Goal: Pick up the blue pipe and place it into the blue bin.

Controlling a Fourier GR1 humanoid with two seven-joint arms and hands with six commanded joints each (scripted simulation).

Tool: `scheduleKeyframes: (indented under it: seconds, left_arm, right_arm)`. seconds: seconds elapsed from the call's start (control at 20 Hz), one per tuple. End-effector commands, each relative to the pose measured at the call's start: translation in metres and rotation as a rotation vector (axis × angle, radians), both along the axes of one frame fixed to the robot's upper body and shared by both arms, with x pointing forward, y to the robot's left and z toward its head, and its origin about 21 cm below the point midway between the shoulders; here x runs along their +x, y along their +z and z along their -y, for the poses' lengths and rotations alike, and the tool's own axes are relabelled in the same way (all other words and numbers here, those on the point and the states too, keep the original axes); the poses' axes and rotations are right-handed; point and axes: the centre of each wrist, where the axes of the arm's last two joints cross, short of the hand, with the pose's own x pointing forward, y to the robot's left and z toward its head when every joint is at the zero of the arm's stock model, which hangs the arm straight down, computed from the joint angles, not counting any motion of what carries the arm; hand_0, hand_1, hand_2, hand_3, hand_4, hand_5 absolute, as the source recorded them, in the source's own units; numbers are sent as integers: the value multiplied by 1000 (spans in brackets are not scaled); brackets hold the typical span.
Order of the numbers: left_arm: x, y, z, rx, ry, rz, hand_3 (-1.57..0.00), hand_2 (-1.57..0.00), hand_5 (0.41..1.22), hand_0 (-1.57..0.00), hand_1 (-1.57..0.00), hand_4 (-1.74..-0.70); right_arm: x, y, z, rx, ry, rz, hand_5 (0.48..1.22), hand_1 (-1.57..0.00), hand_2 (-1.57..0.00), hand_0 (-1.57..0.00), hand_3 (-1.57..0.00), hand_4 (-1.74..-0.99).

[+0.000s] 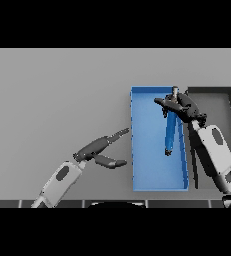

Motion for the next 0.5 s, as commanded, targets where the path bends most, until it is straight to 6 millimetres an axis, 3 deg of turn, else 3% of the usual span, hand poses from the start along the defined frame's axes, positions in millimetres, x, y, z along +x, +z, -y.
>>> scheduleKeyframes:
  seconds: [0.0, 0.05, 0.1, 0.2, 0.3, 0.45]
  left_arm:
    - [2, 2, -5, 0, -2, 6, 1, 1, 457, 1, 1, -885]
    - [-1, 1, -1, -2, -3, 6, 1, 1, 455, 1, 1, -886]
    - [-1, 3, -2, -8, -6, 9, 1, 1, 453, 1, 1, -886]
    - [-2, 3, -5, -7, -9, 12, 1, 1, 453, 1, 1, -885]
    - [-3, 4, -5, 4, 3, 5, 1, 1, 453, 1, 1, -888]
    - [1, 5, -5, 6, 10, 0, 1, 1, 454, 1, 1, -893]
  right_arm:
    - [-3, -8, 2, -20, 0, -35, 1110, -1571, -1571, -1571, -1330, -1599]
    - [-3, -18, 1, -39, -18, -88, 1133, -1459, -1393, -1563, -1122, -1547]
    - [-1, -24, 2, -48, -21, -135, 1150, -1167, -1114, -1306, -897, -1503]
    - [0, -33, 0, -79, -29, -224, 1176, -746, -712, -836, -574, -1392]
    - [0, -31, -1, -124, 24, -251, 1141, -477, -456, -534, -367, -1285]
    - [-5, -35, -5, -246, 91, -240, 975, -244, -233, -273, -187, -1179]
